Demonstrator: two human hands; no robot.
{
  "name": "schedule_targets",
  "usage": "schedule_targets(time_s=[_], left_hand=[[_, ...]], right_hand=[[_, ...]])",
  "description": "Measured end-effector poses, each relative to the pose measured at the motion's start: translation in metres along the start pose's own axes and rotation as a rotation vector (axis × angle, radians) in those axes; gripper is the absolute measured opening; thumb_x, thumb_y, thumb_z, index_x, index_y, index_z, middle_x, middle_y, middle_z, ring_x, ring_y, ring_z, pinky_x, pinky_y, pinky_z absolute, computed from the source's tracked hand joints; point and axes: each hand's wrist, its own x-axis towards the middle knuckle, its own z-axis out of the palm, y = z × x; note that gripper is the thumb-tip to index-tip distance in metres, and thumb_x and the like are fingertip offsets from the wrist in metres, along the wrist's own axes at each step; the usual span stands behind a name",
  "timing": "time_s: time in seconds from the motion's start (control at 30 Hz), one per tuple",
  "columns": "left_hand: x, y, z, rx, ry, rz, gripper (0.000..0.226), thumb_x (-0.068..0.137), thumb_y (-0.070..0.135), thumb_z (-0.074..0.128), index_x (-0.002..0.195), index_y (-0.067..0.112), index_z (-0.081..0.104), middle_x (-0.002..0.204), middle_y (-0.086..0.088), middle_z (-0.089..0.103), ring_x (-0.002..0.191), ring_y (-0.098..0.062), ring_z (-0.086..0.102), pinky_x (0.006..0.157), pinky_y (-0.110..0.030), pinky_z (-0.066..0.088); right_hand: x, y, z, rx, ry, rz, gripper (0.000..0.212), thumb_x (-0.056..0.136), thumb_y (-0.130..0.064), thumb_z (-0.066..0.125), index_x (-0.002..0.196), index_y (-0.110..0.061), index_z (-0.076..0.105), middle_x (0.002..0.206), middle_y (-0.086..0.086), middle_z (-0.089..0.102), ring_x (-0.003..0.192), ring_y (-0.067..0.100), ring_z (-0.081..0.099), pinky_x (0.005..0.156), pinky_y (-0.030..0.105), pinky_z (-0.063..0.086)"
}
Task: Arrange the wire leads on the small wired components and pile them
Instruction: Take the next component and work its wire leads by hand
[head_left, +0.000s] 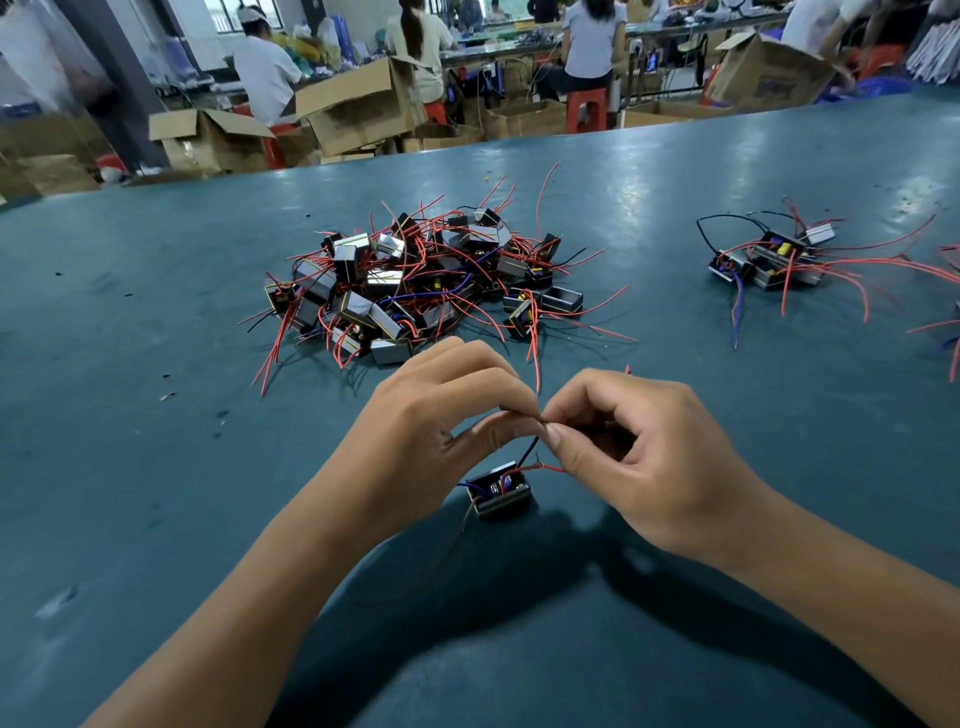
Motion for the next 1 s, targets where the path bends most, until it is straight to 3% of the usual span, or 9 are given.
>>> schedule_targets(time_s=[0.17,0.3,0.4,0.57,0.73,0.83,0.9,1.0], left_hand=[[0.001,0.004,0.0,-0.021,-0.061,-0.056,0.018,0.099,0.024,0.061,0.093,0.01,0.069,0.092,0.005,0.056,0.082,-0.017,0.053,0.073,-0.03,0.046],[-0.001,0.011,0.001,-0.222,-0.139,-0.263,0.02,0.1,0.03,0.056,0.088,0.016,0.061,0.078,0.014,0.051,0.07,-0.003,0.045,0.066,-0.014,0.035],[-0.001,0.016,0.004,-0.512,-0.169,-0.522,0.021,0.097,0.034,0.057,0.085,0.018,0.062,0.068,0.011,0.047,0.062,-0.01,0.037,0.056,-0.028,0.032],[0.001,0.021,0.005,-0.757,-0.129,-0.748,0.021,0.091,0.03,0.068,0.072,0.023,0.068,0.066,-0.004,0.044,0.062,-0.015,0.031,0.057,-0.028,0.025],[0.001,0.019,0.008,-0.657,-0.067,-0.707,0.017,0.086,0.031,0.061,0.073,0.022,0.067,0.065,-0.004,0.045,0.063,-0.021,0.033,0.057,-0.037,0.025],[-0.001,0.011,0.006,-0.586,-0.151,-0.654,0.008,0.087,0.024,0.062,0.082,0.025,0.069,0.066,0.014,0.056,0.061,-0.008,0.045,0.057,-0.02,0.037],[-0.003,0.008,0.006,-0.558,-0.239,-0.612,0.007,0.091,0.019,0.07,0.09,0.026,0.07,0.062,0.019,0.057,0.056,-0.001,0.045,0.055,-0.011,0.035],[-0.004,0.008,0.008,-0.583,-0.217,-0.605,0.008,0.092,0.026,0.071,0.087,0.02,0.071,0.055,0.011,0.05,0.05,-0.003,0.038,0.051,-0.015,0.03]], right_hand=[[0.0,0.0,0.001,-0.019,0.016,-0.002,0.007,0.087,-0.015,0.064,0.081,-0.013,0.065,0.063,-0.015,0.054,0.055,0.003,0.047,0.055,0.009,0.033],[0.0,0.0,0.0,-0.085,0.032,-0.032,0.006,0.088,-0.015,0.066,0.082,-0.013,0.066,0.064,-0.015,0.054,0.056,0.004,0.048,0.056,0.01,0.033],[0.0,0.0,0.0,-0.078,0.04,-0.035,0.006,0.088,-0.014,0.066,0.082,-0.014,0.066,0.064,-0.015,0.054,0.057,0.006,0.048,0.056,0.011,0.034],[-0.001,-0.001,0.001,-0.071,0.035,-0.042,0.008,0.088,-0.014,0.066,0.081,-0.014,0.065,0.063,-0.016,0.052,0.056,0.005,0.047,0.056,0.01,0.033],[0.0,-0.001,0.003,-0.05,0.066,-0.016,0.008,0.089,-0.012,0.067,0.081,-0.013,0.066,0.063,-0.016,0.054,0.056,0.002,0.049,0.056,0.007,0.033],[0.001,0.002,0.003,-0.028,0.106,0.04,0.012,0.09,-0.013,0.067,0.079,-0.017,0.064,0.061,-0.015,0.055,0.054,0.003,0.047,0.054,0.01,0.034],[0.002,0.003,0.003,-0.016,0.115,0.071,0.015,0.091,-0.012,0.067,0.079,-0.02,0.064,0.062,-0.016,0.056,0.054,0.003,0.048,0.054,0.01,0.035],[0.002,0.004,0.002,0.018,0.088,0.104,0.018,0.092,-0.008,0.066,0.08,-0.021,0.064,0.064,-0.017,0.06,0.057,0.002,0.052,0.054,0.012,0.039]])
